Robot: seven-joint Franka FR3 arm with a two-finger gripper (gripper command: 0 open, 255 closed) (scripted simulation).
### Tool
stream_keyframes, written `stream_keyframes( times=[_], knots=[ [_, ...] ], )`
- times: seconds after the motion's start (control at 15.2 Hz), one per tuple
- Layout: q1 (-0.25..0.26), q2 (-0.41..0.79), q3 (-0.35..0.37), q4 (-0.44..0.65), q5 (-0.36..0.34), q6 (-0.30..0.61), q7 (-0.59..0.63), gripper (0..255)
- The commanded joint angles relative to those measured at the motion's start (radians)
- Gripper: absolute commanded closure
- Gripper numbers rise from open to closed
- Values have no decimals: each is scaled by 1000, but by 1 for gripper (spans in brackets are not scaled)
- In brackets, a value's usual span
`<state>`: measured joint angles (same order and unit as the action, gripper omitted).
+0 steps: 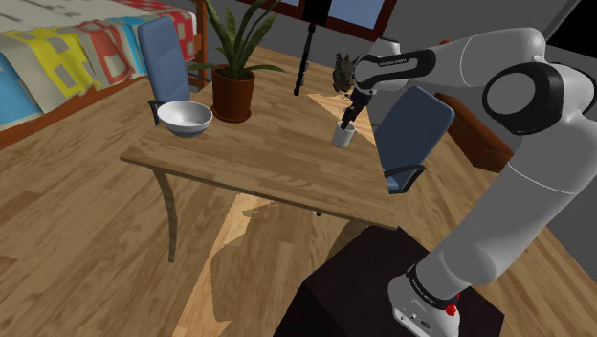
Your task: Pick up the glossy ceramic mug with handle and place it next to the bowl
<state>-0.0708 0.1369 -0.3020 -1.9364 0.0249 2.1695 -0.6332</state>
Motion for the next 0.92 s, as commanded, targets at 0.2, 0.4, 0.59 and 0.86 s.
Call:
stream_keyframes(
  times=[0.2,0.4,0.59,0.86],
  knots=[
    [-50,183,-2,150,65,5,-90,0],
    [-53,204,1,137,73,37,-95,0],
    [-57,226,5,127,82,69,-100,0],
    [-59,238,7,122,86,85,-103,0]
  ],
)
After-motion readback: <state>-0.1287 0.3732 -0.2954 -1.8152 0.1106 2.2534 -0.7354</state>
